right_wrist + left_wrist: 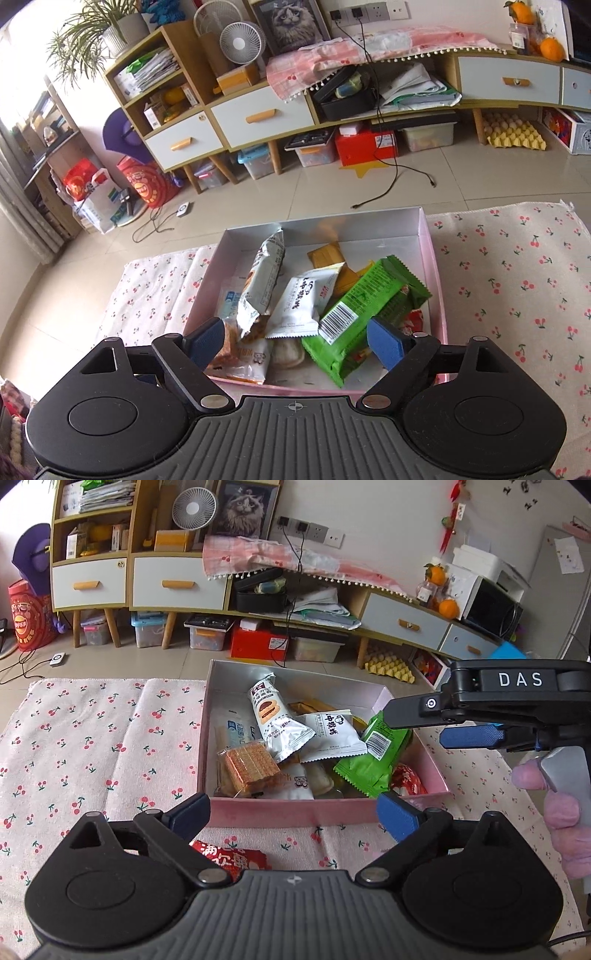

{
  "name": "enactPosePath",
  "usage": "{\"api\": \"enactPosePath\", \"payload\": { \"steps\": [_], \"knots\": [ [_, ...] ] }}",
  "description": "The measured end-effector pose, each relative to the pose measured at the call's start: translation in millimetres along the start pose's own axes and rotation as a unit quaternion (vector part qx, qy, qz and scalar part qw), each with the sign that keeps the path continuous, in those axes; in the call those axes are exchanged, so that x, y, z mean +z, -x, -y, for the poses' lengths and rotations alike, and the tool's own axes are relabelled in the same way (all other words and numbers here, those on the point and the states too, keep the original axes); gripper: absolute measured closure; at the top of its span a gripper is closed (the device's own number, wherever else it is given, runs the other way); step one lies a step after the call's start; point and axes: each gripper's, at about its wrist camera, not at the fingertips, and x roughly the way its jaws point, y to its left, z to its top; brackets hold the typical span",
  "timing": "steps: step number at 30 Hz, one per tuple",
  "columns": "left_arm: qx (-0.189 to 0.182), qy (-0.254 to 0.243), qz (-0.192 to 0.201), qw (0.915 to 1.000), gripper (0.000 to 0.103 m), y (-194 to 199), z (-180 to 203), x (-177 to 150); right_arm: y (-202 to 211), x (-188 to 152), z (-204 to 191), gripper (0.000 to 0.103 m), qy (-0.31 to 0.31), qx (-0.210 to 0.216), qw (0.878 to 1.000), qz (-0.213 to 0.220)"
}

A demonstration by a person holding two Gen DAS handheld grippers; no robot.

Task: Organize snacks
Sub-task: 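Lower the wafer cake and cookie tube into the box and open both tools, then move the left tool to the orange-white pack while the right tool approaches the pink bar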

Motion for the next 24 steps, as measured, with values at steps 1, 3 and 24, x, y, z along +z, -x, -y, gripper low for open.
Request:
{"api": "enactPosePath", "payload": {
  "steps": [1, 3, 24],
  "knots": [
    [-0.001, -0.001, -0.001, 1.0000, 0.005, 2, 0, -1, 4, -3, 3, 0.016, -0.002, -0.002, 1.000, 0.001],
    [-0.001, -0.004, -0.003, 1.0000, 0.004, 5, 0, -4, 10, -8, 6, 0.015, -0.005, -0.009, 1.000, 0.002],
    [0.058, -0.067, -0.050, 0.9948, 0.001, 26, -8, -44, 38, -74, 28, 0.010, 0.038, -0.065, 0.997, 0.014]
  ]
}}
